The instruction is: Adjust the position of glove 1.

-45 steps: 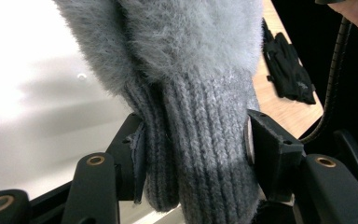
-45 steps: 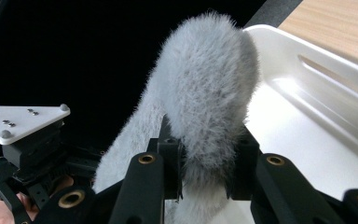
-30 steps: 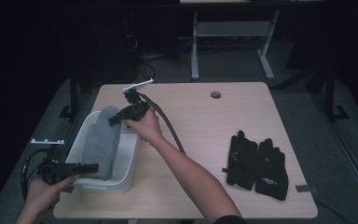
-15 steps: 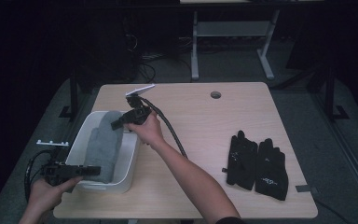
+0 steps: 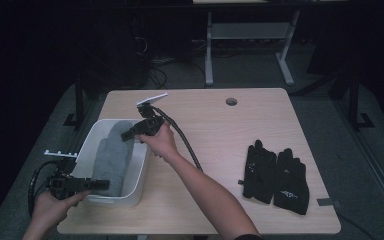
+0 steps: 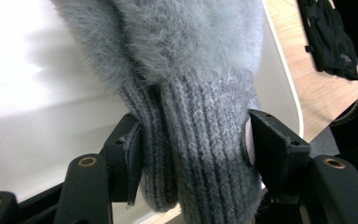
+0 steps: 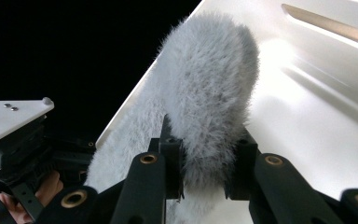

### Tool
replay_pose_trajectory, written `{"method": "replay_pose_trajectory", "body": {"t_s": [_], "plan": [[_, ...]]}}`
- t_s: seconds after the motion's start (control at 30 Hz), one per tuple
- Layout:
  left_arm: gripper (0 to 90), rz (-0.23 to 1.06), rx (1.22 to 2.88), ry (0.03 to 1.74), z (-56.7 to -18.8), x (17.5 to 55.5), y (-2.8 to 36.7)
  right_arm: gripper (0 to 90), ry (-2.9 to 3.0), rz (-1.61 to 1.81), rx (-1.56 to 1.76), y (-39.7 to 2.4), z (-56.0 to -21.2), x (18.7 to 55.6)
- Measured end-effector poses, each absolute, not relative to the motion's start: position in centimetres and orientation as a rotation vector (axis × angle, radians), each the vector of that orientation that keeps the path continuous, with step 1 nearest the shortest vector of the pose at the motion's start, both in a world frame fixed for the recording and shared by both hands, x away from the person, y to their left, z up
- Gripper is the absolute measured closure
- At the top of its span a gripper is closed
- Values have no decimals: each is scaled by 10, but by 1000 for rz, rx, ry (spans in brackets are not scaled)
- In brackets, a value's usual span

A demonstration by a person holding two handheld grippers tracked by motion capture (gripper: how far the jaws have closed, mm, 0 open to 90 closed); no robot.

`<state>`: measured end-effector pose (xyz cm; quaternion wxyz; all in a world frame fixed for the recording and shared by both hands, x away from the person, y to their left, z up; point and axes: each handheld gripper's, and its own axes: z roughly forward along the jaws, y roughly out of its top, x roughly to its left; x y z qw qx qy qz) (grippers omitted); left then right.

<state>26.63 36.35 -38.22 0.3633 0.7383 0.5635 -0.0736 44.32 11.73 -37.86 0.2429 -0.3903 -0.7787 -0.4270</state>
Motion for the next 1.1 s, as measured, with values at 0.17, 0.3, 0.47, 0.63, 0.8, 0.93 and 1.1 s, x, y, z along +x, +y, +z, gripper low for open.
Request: {"method": "replay_pose_trajectory", "body": {"t_s": [0.17, 0.3, 0.47, 0.63, 0.8, 0.93, 1.1], "plan": [[318, -165, 1895, 1450, -380, 265, 362, 732, -2125, -1174, -1057, 115, -378, 443], [298, -144, 1870, 1456, -377, 263, 365, 738, -2132, -1168, -1055, 114, -380, 442], [314, -139, 1867, 1437, -372, 263, 364, 740, -2183, -1118, -1038, 120, -386, 439], [309, -131, 1864, 1433, -371, 264, 360, 730, -2169, -1116, -1029, 124, -390, 439], [309, -114, 1856, 1424, -368, 264, 360, 648, -2207, -1130, -1053, 120, -386, 441], [309, -102, 1845, 1416, -366, 264, 359, 618, -2204, -1174, -1089, 110, -381, 446], [302, -90, 1839, 1400, -363, 265, 357, 604, -2188, -1188, -1117, 99, -376, 450]]}}
